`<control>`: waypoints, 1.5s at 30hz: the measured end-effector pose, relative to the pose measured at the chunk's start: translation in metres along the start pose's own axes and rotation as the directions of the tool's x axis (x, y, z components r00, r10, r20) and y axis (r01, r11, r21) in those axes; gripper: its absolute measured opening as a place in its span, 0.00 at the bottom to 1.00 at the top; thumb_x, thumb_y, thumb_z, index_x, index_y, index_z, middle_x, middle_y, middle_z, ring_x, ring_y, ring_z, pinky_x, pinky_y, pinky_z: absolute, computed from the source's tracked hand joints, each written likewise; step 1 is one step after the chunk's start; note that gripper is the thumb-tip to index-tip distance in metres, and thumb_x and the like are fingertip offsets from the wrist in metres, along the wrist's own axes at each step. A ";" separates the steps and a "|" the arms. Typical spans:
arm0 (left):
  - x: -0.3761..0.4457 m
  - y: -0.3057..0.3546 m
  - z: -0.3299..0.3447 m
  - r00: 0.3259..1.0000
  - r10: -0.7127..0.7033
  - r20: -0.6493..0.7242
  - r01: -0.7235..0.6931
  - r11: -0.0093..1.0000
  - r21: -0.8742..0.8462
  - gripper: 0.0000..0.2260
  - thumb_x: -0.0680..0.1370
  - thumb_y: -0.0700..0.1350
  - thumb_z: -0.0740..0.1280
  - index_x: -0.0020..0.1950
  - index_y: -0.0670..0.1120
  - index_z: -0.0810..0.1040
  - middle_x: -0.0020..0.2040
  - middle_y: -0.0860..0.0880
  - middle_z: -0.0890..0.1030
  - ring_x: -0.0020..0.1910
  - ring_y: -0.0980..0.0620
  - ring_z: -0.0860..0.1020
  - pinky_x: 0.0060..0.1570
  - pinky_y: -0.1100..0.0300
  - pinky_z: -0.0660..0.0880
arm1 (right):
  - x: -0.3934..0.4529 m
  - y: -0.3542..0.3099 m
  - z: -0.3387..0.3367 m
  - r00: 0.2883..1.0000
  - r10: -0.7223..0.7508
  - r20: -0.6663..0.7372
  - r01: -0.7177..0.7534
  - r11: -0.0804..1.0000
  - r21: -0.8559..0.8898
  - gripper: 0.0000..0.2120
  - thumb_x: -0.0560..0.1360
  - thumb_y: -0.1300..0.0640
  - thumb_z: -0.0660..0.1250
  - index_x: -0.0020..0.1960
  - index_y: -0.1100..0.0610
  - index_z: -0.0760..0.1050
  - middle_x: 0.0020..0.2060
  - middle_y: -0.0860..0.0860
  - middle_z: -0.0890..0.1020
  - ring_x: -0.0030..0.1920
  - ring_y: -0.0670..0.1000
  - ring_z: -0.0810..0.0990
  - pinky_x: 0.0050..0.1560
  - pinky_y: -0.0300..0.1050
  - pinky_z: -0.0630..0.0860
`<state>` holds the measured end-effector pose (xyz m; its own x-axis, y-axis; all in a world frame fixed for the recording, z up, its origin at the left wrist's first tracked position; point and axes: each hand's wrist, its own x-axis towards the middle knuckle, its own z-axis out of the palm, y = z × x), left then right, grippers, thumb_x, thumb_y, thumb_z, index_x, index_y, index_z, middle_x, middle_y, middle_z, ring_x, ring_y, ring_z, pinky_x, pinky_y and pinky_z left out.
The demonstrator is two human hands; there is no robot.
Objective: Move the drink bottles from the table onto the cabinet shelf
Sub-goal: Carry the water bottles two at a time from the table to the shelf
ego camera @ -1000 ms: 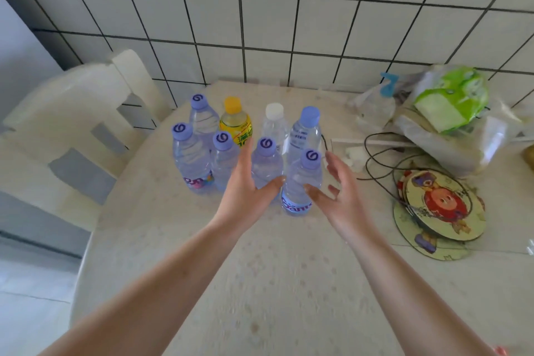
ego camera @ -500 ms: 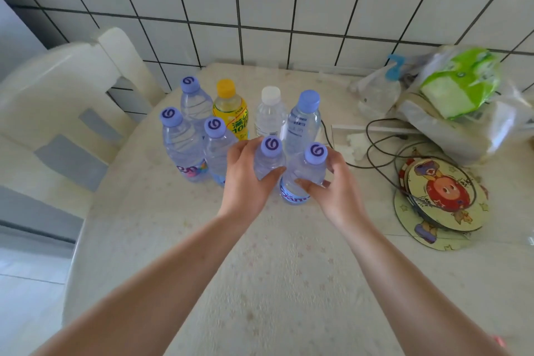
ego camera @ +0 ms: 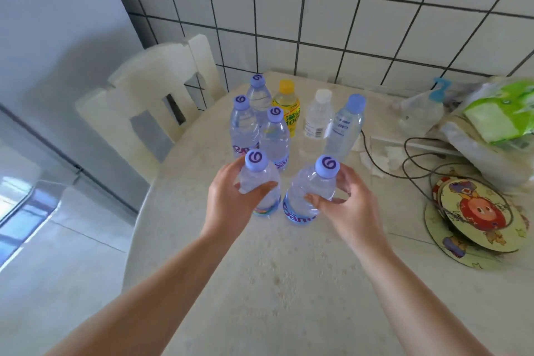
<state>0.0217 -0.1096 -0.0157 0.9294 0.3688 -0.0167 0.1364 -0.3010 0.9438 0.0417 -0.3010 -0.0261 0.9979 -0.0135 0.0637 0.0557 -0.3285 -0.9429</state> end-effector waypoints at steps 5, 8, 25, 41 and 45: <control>-0.038 0.002 -0.073 0.988 0.015 -0.152 -0.018 1.000 -0.022 0.20 0.64 0.46 0.79 0.53 0.59 0.78 0.54 0.55 0.81 0.53 0.60 0.79 0.55 0.60 0.77 | -0.028 -0.039 0.040 0.987 -0.057 0.150 0.047 0.997 0.068 0.26 0.60 0.51 0.79 0.57 0.45 0.76 0.53 0.45 0.83 0.51 0.43 0.81 0.54 0.49 0.79; -0.068 -0.005 -0.123 0.969 0.002 -0.248 -0.015 0.999 -0.049 0.19 0.66 0.42 0.78 0.52 0.57 0.79 0.54 0.52 0.82 0.51 0.59 0.81 0.51 0.66 0.77 | -0.050 -0.063 0.074 0.961 -0.118 0.251 0.096 0.990 0.099 0.24 0.63 0.57 0.79 0.56 0.45 0.77 0.52 0.45 0.83 0.51 0.41 0.80 0.52 0.45 0.79; -0.446 -0.081 -0.425 0.503 -0.054 -0.862 0.116 0.993 0.005 0.19 0.67 0.47 0.78 0.57 0.54 0.81 0.52 0.54 0.85 0.52 0.57 0.82 0.48 0.64 0.79 | -0.381 -0.204 0.311 0.345 -0.497 0.796 0.330 0.858 0.393 0.27 0.62 0.53 0.78 0.59 0.55 0.76 0.51 0.48 0.82 0.46 0.31 0.77 0.41 0.21 0.70; -0.827 -0.099 -0.468 -0.490 -0.091 -0.867 0.368 0.880 -0.300 0.14 0.63 0.58 0.75 0.47 0.63 0.80 0.44 0.56 0.85 0.47 0.56 0.82 0.47 0.58 0.78 | -0.798 -0.276 0.399 -0.603 -0.516 0.609 0.103 0.706 0.700 0.18 0.65 0.60 0.76 0.51 0.50 0.76 0.43 0.40 0.81 0.40 0.31 0.77 0.38 0.22 0.70; -0.888 -0.097 -0.472 -0.632 -0.087 -0.770 0.344 0.859 -0.379 0.15 0.69 0.47 0.76 0.44 0.66 0.77 0.41 0.65 0.83 0.46 0.64 0.80 0.43 0.72 0.73 | -0.887 -0.282 0.409 -0.720 -0.452 0.528 0.055 0.720 0.691 0.17 0.66 0.57 0.77 0.52 0.47 0.78 0.43 0.44 0.82 0.41 0.37 0.79 0.37 0.26 0.72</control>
<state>-0.9789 0.0068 0.0636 -0.8634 0.4702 0.1829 0.3069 0.2018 0.9301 -0.8458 0.1896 0.0498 -0.7255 0.6563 0.2074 0.1182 0.4156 -0.9018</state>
